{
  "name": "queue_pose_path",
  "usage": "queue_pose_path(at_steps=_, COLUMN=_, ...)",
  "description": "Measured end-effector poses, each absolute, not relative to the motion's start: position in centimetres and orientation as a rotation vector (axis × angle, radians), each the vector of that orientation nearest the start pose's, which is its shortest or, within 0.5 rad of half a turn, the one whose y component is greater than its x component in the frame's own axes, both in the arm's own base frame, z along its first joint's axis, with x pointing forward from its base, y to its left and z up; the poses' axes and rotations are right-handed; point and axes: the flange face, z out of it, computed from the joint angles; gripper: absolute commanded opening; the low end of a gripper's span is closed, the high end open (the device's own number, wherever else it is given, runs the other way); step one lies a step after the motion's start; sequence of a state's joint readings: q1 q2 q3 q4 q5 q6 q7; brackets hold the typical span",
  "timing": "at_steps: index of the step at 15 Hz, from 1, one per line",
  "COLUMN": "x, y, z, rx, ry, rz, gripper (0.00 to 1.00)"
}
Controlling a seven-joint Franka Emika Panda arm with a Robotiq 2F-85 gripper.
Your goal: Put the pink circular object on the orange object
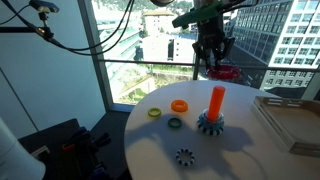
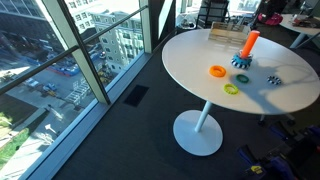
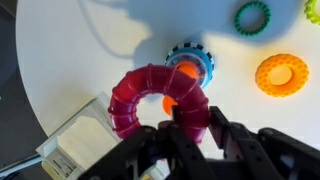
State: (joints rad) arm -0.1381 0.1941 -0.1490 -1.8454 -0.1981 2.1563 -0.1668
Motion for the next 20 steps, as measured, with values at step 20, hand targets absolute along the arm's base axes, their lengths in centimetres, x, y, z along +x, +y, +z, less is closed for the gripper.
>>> queue_pose_path(at_steps=20, x=62.5, y=-17.9, z=38.5, rx=-3.344, ry=0.047, rz=-0.011, gripper=0.10)
